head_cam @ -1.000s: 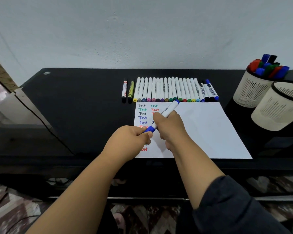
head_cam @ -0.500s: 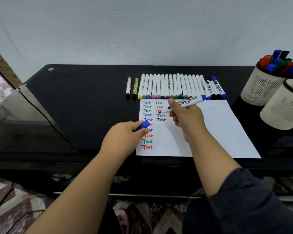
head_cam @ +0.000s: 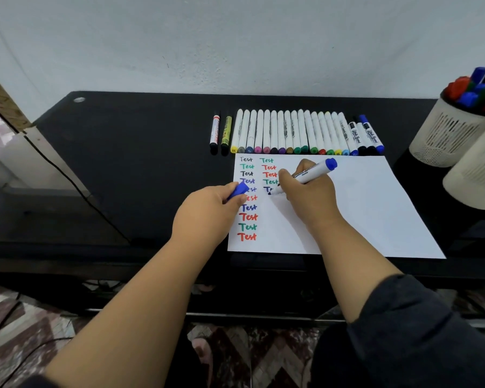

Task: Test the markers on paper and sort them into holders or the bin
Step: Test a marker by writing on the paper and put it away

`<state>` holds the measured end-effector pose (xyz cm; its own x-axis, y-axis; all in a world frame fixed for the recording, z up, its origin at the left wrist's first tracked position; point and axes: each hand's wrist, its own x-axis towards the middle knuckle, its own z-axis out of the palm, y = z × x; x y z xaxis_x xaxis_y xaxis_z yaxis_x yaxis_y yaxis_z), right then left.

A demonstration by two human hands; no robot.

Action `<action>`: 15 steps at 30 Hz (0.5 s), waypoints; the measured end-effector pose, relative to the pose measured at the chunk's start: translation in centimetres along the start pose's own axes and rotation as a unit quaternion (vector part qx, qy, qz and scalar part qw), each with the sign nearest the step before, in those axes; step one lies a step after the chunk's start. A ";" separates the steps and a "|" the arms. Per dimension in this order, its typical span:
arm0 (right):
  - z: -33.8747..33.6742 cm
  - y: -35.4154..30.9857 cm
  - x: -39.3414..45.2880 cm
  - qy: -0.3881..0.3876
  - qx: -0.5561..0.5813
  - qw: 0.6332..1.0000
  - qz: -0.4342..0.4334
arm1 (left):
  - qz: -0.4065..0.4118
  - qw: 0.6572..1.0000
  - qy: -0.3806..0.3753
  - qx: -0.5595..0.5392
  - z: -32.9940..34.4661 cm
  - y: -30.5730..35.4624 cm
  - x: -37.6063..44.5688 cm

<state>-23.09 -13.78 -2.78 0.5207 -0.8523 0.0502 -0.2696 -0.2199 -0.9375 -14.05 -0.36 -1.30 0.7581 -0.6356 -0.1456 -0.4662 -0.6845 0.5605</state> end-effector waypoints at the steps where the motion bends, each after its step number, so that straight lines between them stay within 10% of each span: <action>1: 0.1 0.1 0.0 0.000 -0.002 1.000 -0.003 | 0.000 1.000 0.001 -0.005 0.0 0.0 0.1; 15: 0.1 0.2 0.0 0.003 -0.038 0.999 -0.019 | -0.009 1.000 -0.006 -0.009 0.1 0.3 0.3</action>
<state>-23.05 -13.75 -3.01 0.5265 -0.8457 0.0870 -0.3112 -0.2870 -0.9060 -14.05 -0.78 -1.28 0.7608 -0.6272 -0.1666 -0.4437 -0.6901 0.5718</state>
